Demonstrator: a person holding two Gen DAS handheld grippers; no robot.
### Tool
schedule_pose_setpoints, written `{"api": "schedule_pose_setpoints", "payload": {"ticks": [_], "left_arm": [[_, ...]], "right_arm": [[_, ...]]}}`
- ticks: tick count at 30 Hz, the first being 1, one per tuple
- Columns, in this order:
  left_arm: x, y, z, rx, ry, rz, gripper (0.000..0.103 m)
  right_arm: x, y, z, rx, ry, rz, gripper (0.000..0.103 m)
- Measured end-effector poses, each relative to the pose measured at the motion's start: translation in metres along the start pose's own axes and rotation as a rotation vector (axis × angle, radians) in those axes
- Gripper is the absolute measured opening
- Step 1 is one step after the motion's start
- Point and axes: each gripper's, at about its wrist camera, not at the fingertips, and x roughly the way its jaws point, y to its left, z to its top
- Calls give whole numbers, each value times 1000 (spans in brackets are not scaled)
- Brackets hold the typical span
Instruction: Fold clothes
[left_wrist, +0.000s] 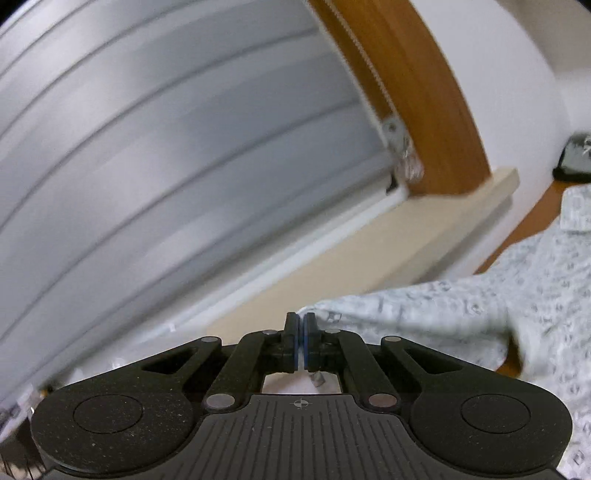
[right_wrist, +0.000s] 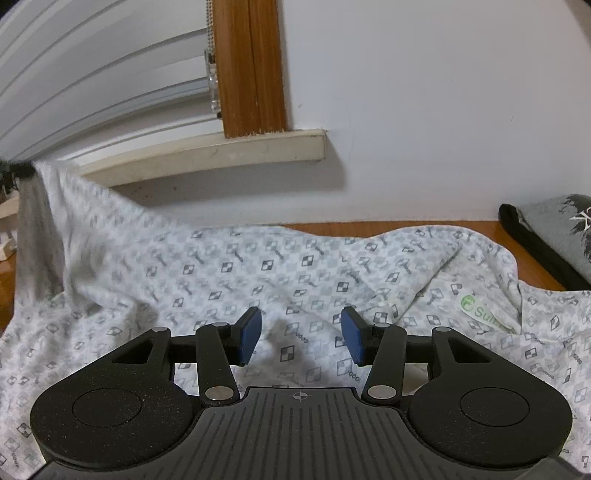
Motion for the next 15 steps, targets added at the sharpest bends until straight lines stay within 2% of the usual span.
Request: {"api": "schedule_pose_setpoints", "payload": {"ticks": [2, 4, 6, 7, 8, 12, 15], "left_arm": [[7, -2, -13, -24, 41, -29, 12], [10, -3, -24, -57, 70, -63, 12], [10, -1, -32, -90, 85, -95, 27], [7, 2, -35, -105, 89, -105, 42], [4, 5, -39, -119, 93, -115, 49], [1, 20, -61, -212, 156, -182, 51], [6, 28, -75, -317, 206, -245, 61]], "right_arm": [[0, 0, 0, -1, 1, 0, 48], [1, 0, 0, -1, 2, 1, 48], [1, -1, 1, -1, 2, 0, 48], [0, -1, 1, 0, 1, 0, 48], [0, -1, 1, 1, -1, 1, 48], [-1, -1, 1, 4, -4, 2, 49], [-1, -1, 1, 4, 0, 2, 49]]}}
